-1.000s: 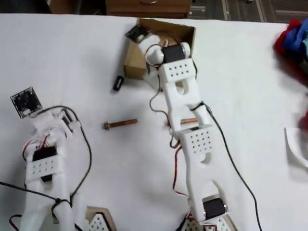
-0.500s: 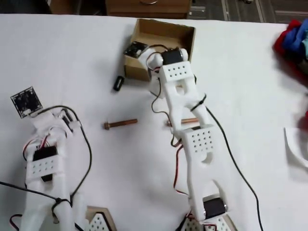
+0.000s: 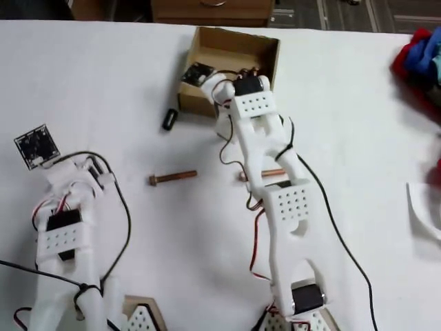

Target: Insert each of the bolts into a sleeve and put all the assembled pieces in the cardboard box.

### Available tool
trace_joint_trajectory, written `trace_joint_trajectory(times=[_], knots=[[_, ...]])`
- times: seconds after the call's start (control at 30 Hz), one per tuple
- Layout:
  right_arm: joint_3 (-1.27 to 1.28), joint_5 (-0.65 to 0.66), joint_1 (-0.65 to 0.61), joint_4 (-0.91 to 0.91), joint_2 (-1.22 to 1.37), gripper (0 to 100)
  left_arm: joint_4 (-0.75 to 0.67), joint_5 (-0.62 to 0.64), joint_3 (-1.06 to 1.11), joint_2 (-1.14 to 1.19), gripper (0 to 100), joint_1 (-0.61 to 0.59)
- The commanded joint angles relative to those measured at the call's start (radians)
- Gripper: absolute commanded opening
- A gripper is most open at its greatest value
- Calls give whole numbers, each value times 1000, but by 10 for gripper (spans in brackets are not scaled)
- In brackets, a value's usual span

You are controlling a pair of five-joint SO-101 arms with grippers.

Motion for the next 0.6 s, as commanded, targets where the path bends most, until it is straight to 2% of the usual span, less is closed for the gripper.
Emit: trace_joint_trajectory(times=[0.0,0.07,0.23,0.57], knots=[[3,5,13,47,-41,204,-20,8,-51,-9,135,-5],[2,6,5,102,-48,207,-20,8,-51,-9,135,-5],[-34,118,-13,223,-88,205,-20,8,-51,-9,135,-5],[-152,126,-13,226,-114,207,-20,8,-51,-9,135,-5]])
